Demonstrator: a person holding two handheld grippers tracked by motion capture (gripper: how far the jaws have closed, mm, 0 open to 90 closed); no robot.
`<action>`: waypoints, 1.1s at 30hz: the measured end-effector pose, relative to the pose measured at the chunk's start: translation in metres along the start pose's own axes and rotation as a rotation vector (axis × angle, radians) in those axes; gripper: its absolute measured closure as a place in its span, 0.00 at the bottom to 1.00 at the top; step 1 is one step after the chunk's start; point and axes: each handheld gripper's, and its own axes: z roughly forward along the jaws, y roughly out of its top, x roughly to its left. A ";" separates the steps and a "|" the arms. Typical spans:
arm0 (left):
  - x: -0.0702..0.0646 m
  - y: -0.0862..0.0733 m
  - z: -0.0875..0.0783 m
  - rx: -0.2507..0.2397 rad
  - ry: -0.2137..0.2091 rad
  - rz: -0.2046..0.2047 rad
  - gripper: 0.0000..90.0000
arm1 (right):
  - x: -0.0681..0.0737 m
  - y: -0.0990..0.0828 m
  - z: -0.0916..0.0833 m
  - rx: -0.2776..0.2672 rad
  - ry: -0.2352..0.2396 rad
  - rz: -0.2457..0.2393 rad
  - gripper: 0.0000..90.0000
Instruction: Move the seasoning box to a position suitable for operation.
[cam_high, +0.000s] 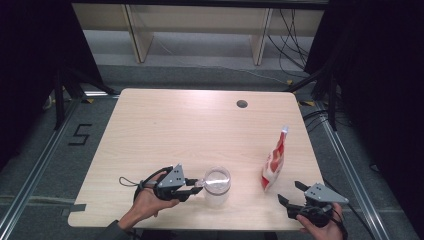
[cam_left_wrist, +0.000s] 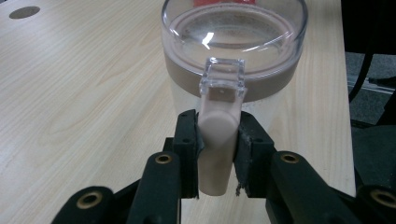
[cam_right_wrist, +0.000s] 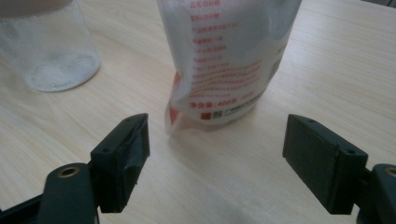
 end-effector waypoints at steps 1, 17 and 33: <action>0.001 -0.001 0.000 0.000 -0.003 -0.001 0.80 | 0.001 0.000 0.000 0.005 0.004 0.000 0.28; 0.003 -0.004 -0.006 -0.006 0.015 -0.018 0.80 | 0.008 0.003 0.002 -0.008 0.072 -0.067 0.32; -0.001 -0.002 -0.012 -0.039 0.014 -0.124 0.35 | 0.007 0.003 0.004 -0.026 0.073 -0.098 0.31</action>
